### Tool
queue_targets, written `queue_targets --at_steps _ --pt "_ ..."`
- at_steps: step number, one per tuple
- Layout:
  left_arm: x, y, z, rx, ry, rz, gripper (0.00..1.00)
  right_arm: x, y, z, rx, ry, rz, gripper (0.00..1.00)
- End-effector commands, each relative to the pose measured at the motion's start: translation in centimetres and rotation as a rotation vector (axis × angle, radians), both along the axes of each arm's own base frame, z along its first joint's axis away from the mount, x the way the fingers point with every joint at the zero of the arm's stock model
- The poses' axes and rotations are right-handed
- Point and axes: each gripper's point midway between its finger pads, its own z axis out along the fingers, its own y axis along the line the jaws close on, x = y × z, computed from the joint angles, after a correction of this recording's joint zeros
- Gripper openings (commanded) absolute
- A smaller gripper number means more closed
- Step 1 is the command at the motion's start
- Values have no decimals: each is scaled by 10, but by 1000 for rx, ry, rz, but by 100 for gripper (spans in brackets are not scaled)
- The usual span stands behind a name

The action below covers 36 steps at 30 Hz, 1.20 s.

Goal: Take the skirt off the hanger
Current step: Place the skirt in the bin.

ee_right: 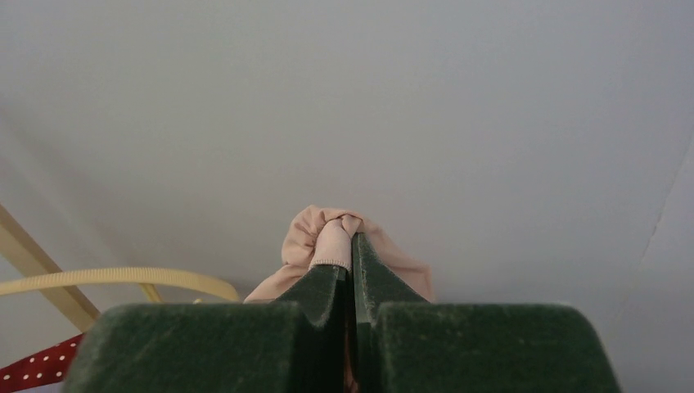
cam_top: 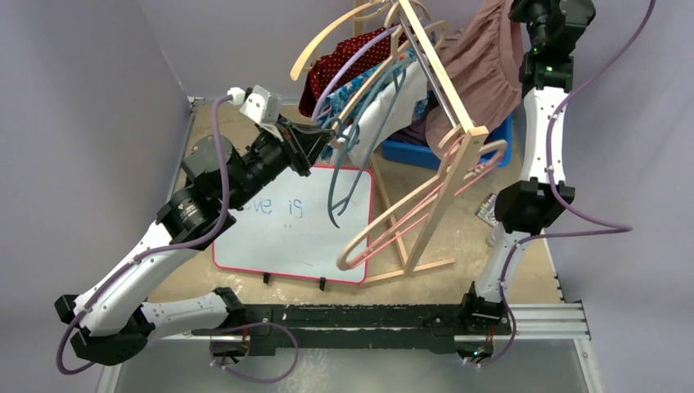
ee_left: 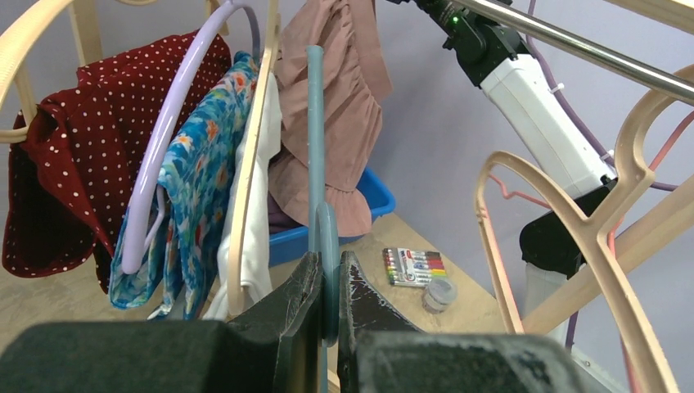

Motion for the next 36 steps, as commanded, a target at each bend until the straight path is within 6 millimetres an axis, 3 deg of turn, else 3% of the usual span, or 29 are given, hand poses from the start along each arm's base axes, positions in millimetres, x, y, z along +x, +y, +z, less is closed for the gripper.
queue_targets --at_steps 1,7,19,25,31,36 --pt "0 -2 20 -53 -40 -5 0 -37 5 74 -72 -207 -8 0" --pt "1 -2 21 -57 -36 -7 0 -44 -10 104 -97 -331 -84 0" --pt "-3 -6 22 -88 -1 -33 0 -60 -23 137 -88 -510 -126 0" --pt "-4 -7 21 -93 5 -40 0 -64 -33 142 -66 -549 -149 0" --pt "-7 -5 19 -96 9 -45 0 -53 -21 117 -62 -442 -79 0" --pt "-10 -2 19 -100 9 -46 0 -49 17 81 -67 -304 67 0"
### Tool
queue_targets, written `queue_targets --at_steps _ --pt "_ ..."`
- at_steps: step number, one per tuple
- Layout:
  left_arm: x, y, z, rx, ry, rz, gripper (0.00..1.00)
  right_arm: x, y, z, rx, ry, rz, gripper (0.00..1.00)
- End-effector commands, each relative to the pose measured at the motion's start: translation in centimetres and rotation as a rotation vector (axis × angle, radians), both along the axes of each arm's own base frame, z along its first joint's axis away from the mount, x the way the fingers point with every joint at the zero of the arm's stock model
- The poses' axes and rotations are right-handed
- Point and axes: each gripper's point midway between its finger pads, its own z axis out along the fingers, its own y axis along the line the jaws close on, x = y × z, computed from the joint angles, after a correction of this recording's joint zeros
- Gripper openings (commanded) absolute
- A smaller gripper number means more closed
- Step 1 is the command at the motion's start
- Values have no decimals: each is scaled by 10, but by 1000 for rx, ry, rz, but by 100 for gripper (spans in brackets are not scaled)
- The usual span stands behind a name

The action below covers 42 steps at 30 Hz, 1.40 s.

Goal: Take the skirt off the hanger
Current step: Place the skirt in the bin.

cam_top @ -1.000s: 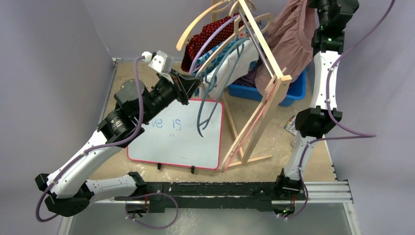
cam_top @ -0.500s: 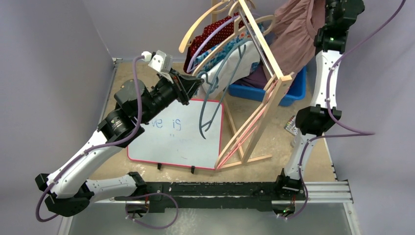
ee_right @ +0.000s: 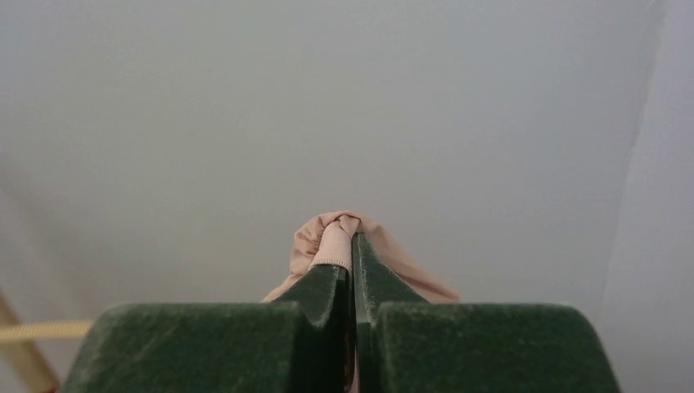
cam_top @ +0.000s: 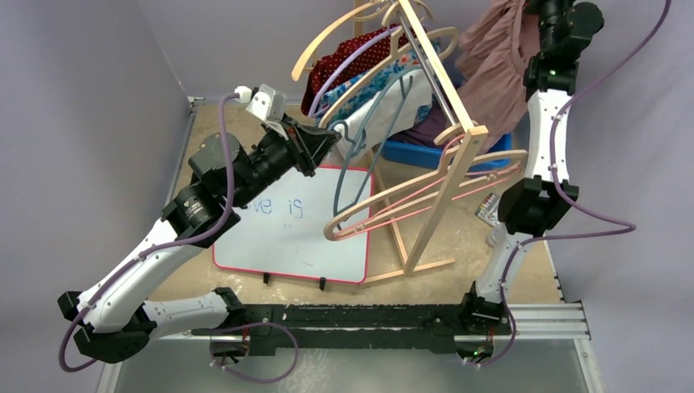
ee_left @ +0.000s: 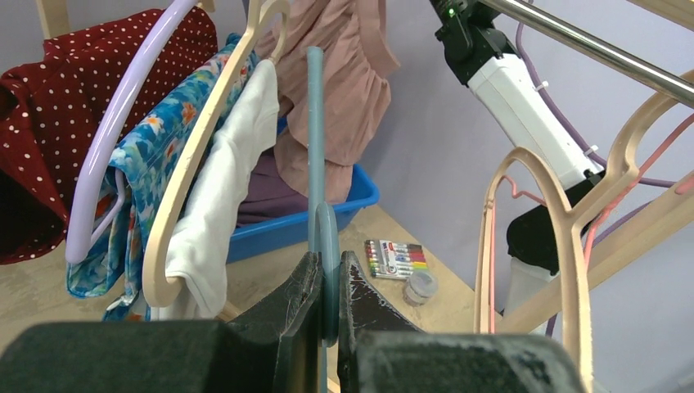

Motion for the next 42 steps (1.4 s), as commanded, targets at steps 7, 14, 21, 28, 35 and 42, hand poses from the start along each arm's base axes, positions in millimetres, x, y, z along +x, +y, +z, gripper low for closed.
queue_targets --at_steps 7,14,21,28,35,42 --pt "-18 14 29 -96 -47 -22 0 -63 57 -4 -4 79 143 0" --pt "-21 14 30 -112 -43 -39 0 -54 47 -94 -7 346 92 0" --pt "-23 13 31 -128 -37 -47 0 -26 39 -213 42 593 79 0" --pt "-19 15 30 -127 -33 -24 0 8 27 -296 78 765 51 0" --pt "-14 10 26 -117 -22 -20 0 30 33 -393 128 930 113 0" --pt "-8 3 19 -94 -9 -18 0 38 41 -486 201 1129 167 0"
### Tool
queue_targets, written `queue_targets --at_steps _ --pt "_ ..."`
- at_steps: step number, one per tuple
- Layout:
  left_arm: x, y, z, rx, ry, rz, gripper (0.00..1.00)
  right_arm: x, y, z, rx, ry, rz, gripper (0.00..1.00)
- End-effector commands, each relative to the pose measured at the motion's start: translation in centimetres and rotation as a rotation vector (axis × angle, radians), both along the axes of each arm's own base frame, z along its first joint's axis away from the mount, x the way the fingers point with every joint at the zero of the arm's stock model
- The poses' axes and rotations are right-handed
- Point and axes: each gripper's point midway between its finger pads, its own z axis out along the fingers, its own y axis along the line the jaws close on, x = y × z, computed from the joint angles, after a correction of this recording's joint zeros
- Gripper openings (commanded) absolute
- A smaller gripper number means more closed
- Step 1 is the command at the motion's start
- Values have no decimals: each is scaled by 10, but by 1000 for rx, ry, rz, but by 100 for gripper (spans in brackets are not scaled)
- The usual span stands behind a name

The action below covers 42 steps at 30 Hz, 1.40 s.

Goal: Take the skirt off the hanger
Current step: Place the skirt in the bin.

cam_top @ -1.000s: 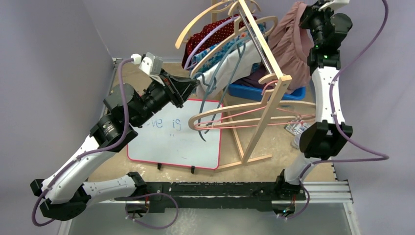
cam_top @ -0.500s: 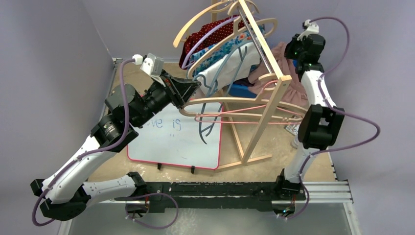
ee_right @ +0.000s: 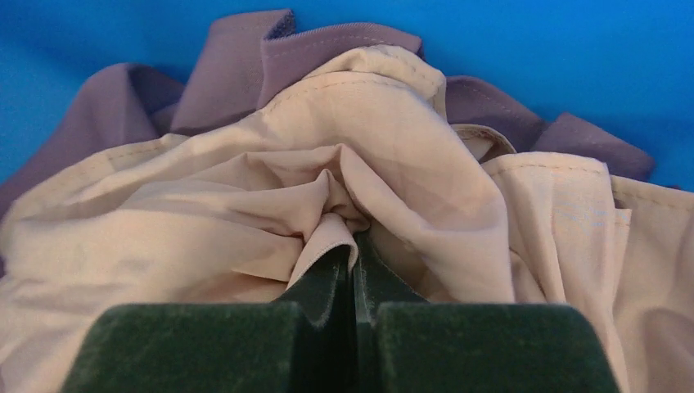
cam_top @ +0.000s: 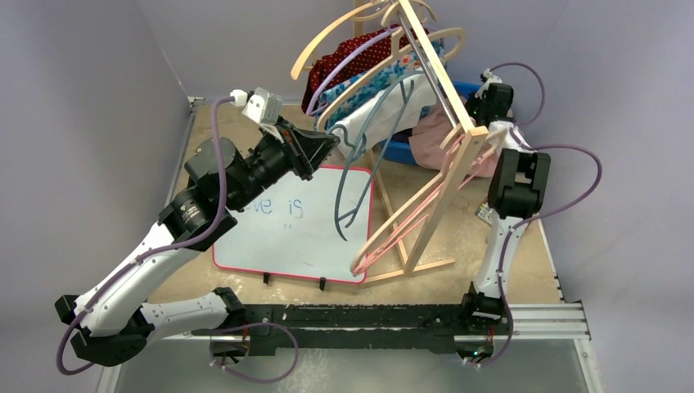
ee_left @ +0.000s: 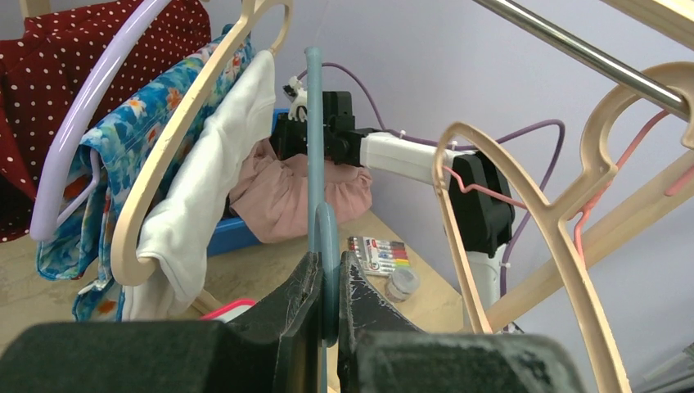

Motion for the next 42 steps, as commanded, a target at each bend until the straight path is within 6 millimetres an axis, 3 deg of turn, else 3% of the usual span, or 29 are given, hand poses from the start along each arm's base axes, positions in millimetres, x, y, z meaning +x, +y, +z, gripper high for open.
queue_targets --at_steps 1,3,5,10,13,16,19,22,23,27,31,36,38,42 --pt "2 -3 18 -51 -35 -2 0 3 8 -23 55 84 43 0" --pt "2 -5 17 -49 -33 -11 0 1 9 -18 51 102 57 0" --pt "2 -6 16 -48 -31 -15 0 -4 8 8 26 81 62 8" --pt "0 -7 14 -50 -30 -27 0 -27 -13 112 -58 -50 -25 55" --pt "-4 -5 17 -66 -36 -35 0 -45 -28 152 -77 -83 -84 76" --pt "-8 -1 21 -88 -45 -39 0 -63 -38 172 -87 -111 -125 87" --pt "-12 1 24 -97 -48 -48 0 -81 -47 171 -83 -87 -165 91" --pt "-15 2 25 -101 -51 -53 0 -108 -53 157 -82 -34 -217 93" --pt "-15 3 25 -102 -51 -55 0 -120 -55 163 -86 -49 -237 94" --pt "-17 2 22 -98 -49 -63 0 -159 -65 147 -57 -50 -292 96" --pt "-18 1 20 -96 -48 -74 0 -185 -67 124 -30 -26 -301 96" --pt "-18 0 19 -98 -47 -76 0 -187 -62 93 -15 5 -261 96" --pt "-18 -1 19 -99 -44 -77 0 -178 -66 90 -31 -9 -253 95" --pt "-15 -3 19 -99 -40 -76 0 -157 -54 82 7 6 -158 90"
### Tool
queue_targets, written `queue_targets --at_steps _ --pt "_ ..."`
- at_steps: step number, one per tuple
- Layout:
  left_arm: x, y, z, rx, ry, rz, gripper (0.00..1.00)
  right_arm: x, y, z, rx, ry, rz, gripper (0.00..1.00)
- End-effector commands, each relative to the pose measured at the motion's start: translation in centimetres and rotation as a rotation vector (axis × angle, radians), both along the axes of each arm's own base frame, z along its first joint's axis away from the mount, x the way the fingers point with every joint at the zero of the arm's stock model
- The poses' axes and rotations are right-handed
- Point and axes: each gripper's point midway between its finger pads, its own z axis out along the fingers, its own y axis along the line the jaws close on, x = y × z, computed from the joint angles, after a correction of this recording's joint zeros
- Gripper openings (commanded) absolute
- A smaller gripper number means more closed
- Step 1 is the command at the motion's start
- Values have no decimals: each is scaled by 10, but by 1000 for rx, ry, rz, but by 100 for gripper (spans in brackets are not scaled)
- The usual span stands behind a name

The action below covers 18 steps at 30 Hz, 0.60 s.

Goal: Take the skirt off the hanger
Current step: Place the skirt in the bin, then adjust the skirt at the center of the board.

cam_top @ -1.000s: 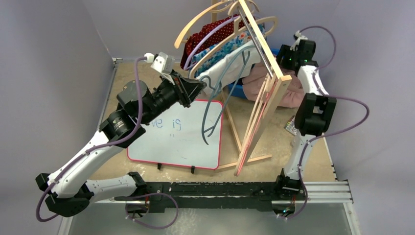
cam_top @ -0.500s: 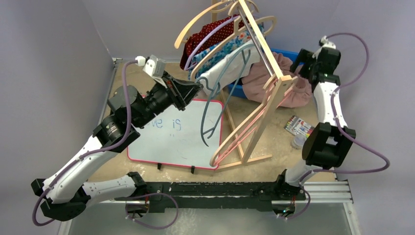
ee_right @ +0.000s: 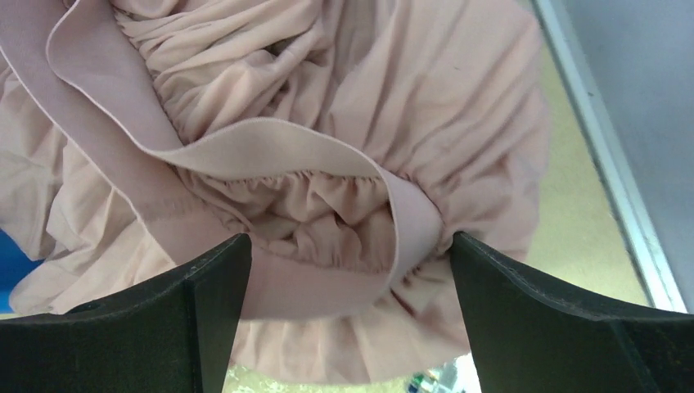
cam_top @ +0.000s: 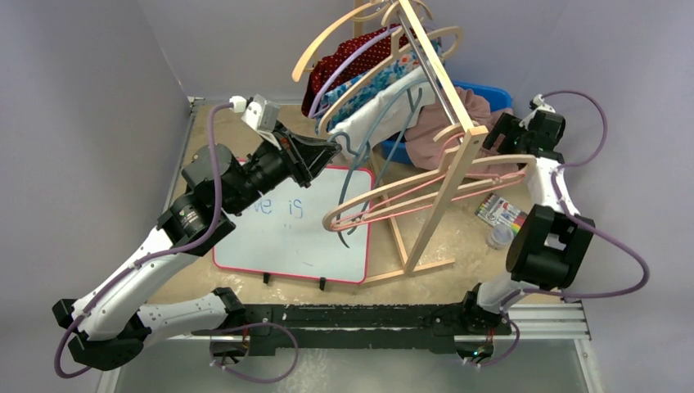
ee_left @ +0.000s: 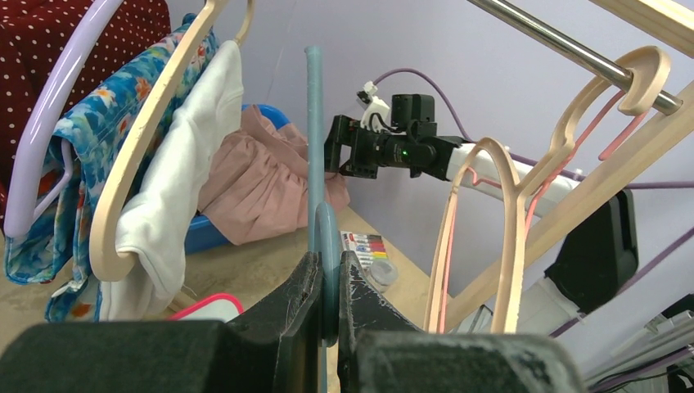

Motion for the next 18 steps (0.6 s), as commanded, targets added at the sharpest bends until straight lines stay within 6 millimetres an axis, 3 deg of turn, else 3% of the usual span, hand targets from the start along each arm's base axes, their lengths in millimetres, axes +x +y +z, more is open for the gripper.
queue_targets --at_steps 1,3,6,8,12,15,18 --pt "-2 0 23 -76 -40 -11 0 35 15 17 15 -92 119 88" --pt "-1 -1 23 -76 -37 -12 0 43 23 21 18 -121 151 84" --pt "2 -4 20 -71 -30 -9 0 56 35 28 30 -148 199 66" --pt "3 -6 19 -71 -28 -10 0 64 40 30 22 -150 208 62" --pt "6 -9 17 -68 -23 -9 0 85 50 25 42 -153 226 46" --pt "9 -11 16 -63 -21 -7 0 108 48 13 48 -152 213 44" --pt "10 -12 16 -57 -20 -4 0 135 34 -11 39 -118 163 44"
